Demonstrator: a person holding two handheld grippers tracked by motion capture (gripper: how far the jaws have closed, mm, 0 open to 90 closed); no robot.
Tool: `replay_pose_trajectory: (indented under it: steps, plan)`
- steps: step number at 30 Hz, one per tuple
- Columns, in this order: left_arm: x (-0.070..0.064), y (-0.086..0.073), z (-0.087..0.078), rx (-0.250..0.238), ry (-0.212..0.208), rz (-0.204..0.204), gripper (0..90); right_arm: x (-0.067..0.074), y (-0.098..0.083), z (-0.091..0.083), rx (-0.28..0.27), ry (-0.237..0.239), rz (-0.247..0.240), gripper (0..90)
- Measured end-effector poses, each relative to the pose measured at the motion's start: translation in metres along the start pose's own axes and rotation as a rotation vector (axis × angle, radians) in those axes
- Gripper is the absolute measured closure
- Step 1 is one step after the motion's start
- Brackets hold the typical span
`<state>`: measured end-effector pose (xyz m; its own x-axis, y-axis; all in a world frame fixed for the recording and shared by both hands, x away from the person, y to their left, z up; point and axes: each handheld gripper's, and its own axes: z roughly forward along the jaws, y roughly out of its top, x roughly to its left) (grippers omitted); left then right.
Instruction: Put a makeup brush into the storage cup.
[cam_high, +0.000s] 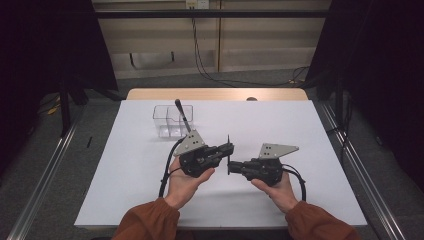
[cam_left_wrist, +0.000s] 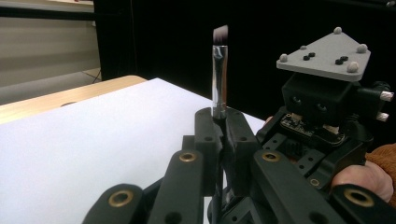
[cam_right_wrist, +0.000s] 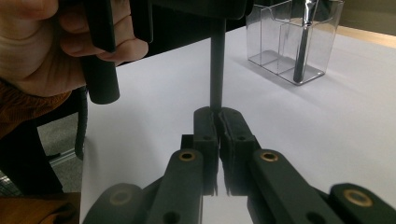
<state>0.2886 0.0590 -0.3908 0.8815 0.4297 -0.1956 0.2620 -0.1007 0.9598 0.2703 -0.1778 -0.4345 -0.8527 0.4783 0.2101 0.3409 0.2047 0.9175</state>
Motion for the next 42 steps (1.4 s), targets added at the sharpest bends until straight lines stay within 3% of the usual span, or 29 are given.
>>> replay_pose_trajectory:
  steps: [13, 22, 33, 42]
  plan:
    - [0.0032, 0.0021, 0.0007, -0.006, -0.001, -0.008, 85.7, -0.0032, 0.0005, -0.0004, -0.016, -0.004, 0.004, 84.7]
    - [0.0043, 0.0003, 0.0028, 0.009, 0.002, -0.010, 85.8, -0.0055, 0.0005, -0.0016, -0.024, -0.004, 0.004, 76.5]
    - [0.0067, -0.0010, 0.0041, 0.017, 0.008, -0.013, 85.7, -0.0037, 0.0011, -0.0018, -0.017, -0.029, -0.011, 49.0]
    - [0.0099, -0.0024, 0.0003, 0.019, 0.022, -0.017, 85.7, -0.0068, 0.0014, -0.0034, -0.023, -0.062, 0.015, 27.0]
